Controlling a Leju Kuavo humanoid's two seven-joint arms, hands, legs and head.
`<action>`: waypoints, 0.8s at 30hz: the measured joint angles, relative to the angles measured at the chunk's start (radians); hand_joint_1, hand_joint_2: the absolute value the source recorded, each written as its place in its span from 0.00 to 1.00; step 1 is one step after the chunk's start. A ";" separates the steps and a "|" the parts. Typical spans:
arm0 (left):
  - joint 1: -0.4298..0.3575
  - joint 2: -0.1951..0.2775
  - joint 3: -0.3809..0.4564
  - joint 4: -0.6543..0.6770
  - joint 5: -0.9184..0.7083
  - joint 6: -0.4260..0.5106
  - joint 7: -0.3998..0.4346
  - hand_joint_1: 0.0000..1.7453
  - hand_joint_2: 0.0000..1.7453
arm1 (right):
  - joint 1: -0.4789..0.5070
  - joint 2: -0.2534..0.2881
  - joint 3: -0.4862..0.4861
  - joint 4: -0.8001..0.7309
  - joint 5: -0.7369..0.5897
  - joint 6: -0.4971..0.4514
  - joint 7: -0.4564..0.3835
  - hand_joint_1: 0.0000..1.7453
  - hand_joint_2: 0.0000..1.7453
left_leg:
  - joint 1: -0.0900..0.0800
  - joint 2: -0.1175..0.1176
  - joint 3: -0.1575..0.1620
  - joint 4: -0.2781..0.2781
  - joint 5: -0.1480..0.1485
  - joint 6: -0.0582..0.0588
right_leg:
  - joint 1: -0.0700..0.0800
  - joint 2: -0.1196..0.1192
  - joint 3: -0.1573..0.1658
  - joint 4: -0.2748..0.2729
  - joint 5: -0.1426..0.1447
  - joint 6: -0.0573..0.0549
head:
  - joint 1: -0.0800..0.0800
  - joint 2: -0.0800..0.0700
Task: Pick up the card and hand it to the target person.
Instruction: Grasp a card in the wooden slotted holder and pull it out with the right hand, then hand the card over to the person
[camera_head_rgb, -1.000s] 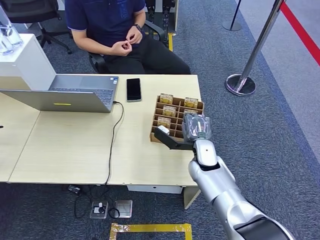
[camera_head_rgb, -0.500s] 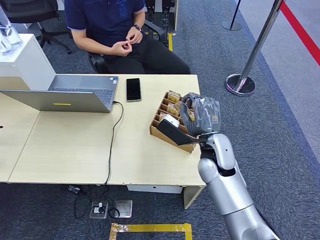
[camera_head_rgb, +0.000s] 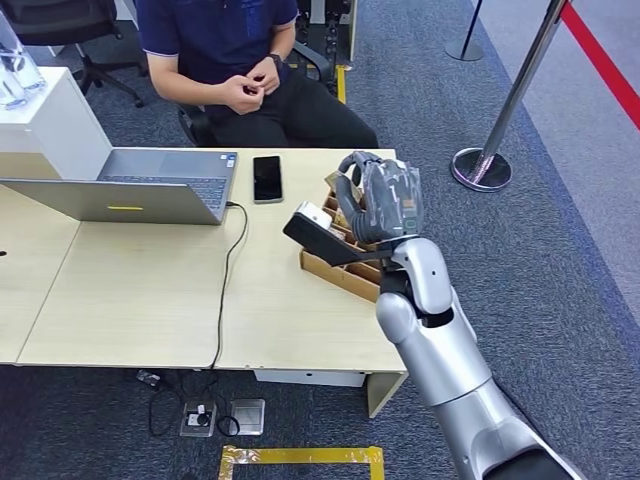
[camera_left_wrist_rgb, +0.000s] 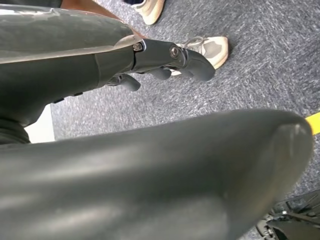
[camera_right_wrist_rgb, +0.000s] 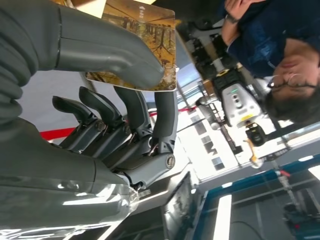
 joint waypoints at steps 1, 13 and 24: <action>-0.005 0.000 -0.003 0.000 -0.010 -0.006 0.003 0.00 0.00 | -0.034 0.008 -0.001 0.039 0.005 -0.014 0.019 1.00 1.00 | 0.000 0.000 0.000 0.000 0.000 0.000 | 0.000 0.000 0.000 0.000 0.000 0.000 | 0.000 0.000; -0.058 -0.003 -0.066 0.000 -0.071 -0.027 0.017 0.00 0.00 | -0.461 0.112 -0.084 0.656 0.141 -0.321 0.063 1.00 1.00 | 0.000 0.000 0.000 0.001 0.003 -0.001 | 0.000 0.000 0.000 0.001 0.003 -0.001 | -0.003 0.000; -0.060 -0.004 -0.076 0.000 -0.079 -0.028 0.033 0.00 0.00 | -0.532 0.119 -0.120 0.823 0.179 -0.323 0.089 1.00 1.00 | 0.000 0.000 0.000 0.001 0.003 -0.001 | 0.000 0.000 -0.001 0.000 0.003 -0.001 | 0.000 0.000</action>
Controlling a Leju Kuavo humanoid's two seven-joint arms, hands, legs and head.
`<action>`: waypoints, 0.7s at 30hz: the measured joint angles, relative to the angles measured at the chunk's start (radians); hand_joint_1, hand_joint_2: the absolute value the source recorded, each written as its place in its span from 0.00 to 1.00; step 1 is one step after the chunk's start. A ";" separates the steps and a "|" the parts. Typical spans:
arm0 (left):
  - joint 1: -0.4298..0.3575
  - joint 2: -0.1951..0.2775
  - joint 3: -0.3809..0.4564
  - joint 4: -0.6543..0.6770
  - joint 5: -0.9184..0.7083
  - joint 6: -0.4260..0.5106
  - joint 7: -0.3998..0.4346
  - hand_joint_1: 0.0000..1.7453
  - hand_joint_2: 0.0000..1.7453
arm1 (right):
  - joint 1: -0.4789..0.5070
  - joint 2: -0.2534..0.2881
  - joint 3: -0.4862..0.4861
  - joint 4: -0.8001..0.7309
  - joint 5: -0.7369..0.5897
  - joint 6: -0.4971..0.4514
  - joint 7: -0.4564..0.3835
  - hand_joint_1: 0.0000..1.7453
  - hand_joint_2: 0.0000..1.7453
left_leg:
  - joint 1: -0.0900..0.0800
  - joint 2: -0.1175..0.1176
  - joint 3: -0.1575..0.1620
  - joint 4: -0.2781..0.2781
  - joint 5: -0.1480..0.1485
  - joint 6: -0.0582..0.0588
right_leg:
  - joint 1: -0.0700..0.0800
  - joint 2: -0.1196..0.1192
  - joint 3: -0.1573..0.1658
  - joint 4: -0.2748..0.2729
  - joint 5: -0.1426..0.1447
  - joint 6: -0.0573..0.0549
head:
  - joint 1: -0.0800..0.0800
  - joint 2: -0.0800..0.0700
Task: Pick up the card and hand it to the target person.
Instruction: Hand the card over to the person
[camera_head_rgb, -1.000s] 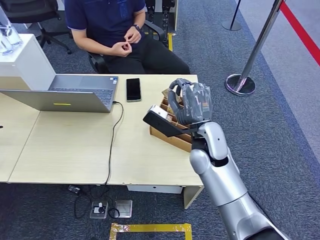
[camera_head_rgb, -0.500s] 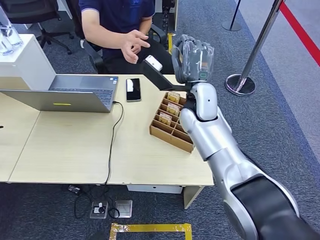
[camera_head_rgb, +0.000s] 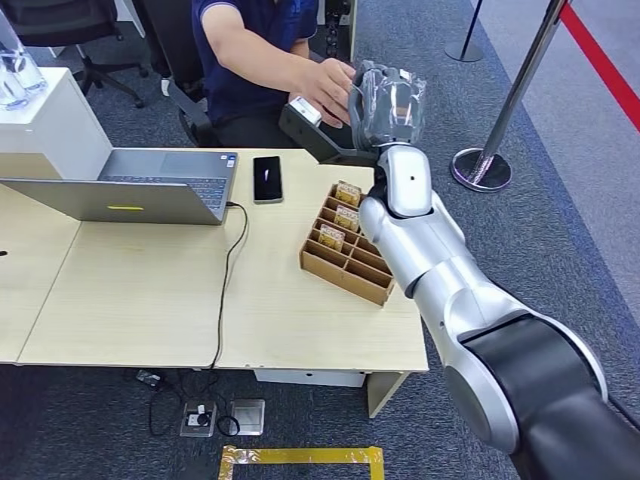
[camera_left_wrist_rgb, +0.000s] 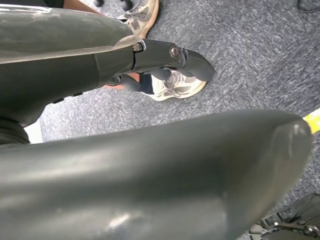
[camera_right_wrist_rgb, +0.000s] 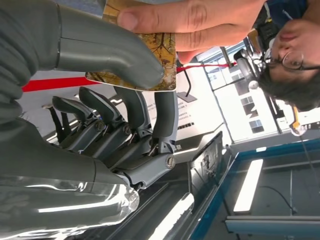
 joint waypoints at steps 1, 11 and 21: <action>0.000 0.000 -0.002 0.000 -0.001 -0.001 0.002 0.00 0.00 | -0.001 0.000 -0.001 0.005 0.000 0.000 0.001 1.00 1.00 | 0.000 0.000 0.000 0.000 0.000 0.000 | 0.000 0.000 0.000 0.000 0.000 0.000 | 0.000 0.000; -0.009 0.000 -0.015 0.000 -0.007 -0.008 0.010 0.00 0.00 | -0.001 0.001 -0.041 0.037 -0.024 0.000 -0.043 0.00 1.00 | 0.000 0.000 0.000 0.000 0.000 0.000 | 0.000 0.000 0.000 0.000 0.000 0.000 | -0.001 0.000; 0.011 0.000 -0.019 0.000 0.013 0.001 0.026 0.00 0.00 | 0.154 0.016 -0.142 -0.213 -0.454 0.133 -0.382 0.00 1.00 | 0.000 0.000 0.000 0.000 0.000 0.000 | 0.000 0.000 0.000 0.000 0.000 0.000 | -0.002 0.000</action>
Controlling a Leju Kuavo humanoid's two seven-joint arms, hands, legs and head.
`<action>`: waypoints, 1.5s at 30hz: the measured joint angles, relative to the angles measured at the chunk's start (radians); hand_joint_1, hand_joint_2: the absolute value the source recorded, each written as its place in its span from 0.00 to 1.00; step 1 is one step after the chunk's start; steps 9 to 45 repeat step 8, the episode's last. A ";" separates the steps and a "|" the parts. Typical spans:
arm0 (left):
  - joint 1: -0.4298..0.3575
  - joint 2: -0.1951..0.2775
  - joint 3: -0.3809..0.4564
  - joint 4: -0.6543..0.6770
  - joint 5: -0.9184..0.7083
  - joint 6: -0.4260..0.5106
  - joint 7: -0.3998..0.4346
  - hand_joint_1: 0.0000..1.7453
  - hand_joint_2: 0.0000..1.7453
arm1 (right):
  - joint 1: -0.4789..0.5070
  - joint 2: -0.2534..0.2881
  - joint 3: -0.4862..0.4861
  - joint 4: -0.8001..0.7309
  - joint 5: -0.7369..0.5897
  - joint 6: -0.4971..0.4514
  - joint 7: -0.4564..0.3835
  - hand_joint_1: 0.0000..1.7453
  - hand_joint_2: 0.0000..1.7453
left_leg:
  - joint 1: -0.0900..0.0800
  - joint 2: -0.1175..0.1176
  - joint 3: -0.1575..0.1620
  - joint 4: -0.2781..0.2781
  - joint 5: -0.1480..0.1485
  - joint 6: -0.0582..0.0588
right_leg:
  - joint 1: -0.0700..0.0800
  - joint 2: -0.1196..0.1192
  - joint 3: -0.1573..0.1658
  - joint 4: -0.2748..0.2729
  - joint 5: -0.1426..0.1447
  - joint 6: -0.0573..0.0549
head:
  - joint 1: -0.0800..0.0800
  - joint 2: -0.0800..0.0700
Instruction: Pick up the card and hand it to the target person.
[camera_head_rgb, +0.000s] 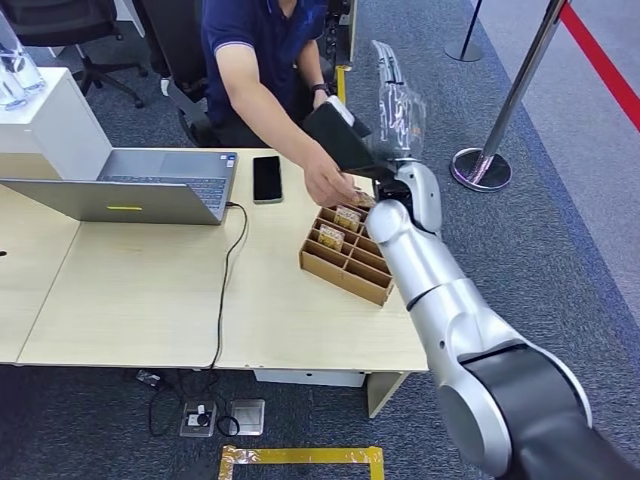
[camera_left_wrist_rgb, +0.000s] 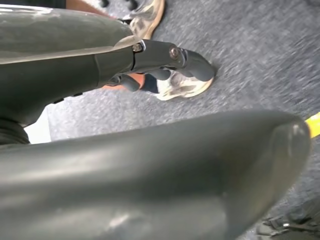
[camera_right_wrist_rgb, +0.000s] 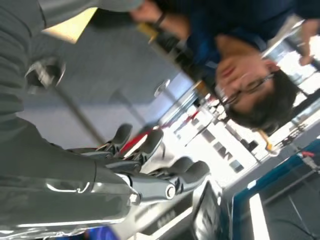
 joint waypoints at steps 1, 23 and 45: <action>0.007 0.000 0.001 0.000 0.005 0.003 -0.003 0.00 0.00 | 0.039 -0.005 0.002 -0.058 -0.059 0.037 -0.021 0.00 1.00 | 0.000 0.000 0.000 0.000 0.000 0.000 | 0.000 0.000 0.000 0.000 0.000 0.000 | 0.000 0.000; 0.056 0.001 0.022 0.000 0.033 0.008 -0.041 0.00 0.00 | 0.340 -0.117 0.024 -0.476 -0.492 0.317 -0.158 0.00 1.00 | 0.000 -0.001 -0.001 0.000 -0.001 0.001 | 0.000 -0.001 -0.001 -0.002 -0.001 0.001 | 0.000 0.000; 0.056 0.001 0.022 0.000 0.033 0.008 -0.041 0.00 0.00 | 0.340 -0.117 0.024 -0.476 -0.492 0.317 -0.158 0.00 1.00 | 0.000 -0.001 -0.001 0.000 -0.001 0.001 | 0.000 -0.001 -0.001 -0.002 -0.001 0.001 | 0.000 0.000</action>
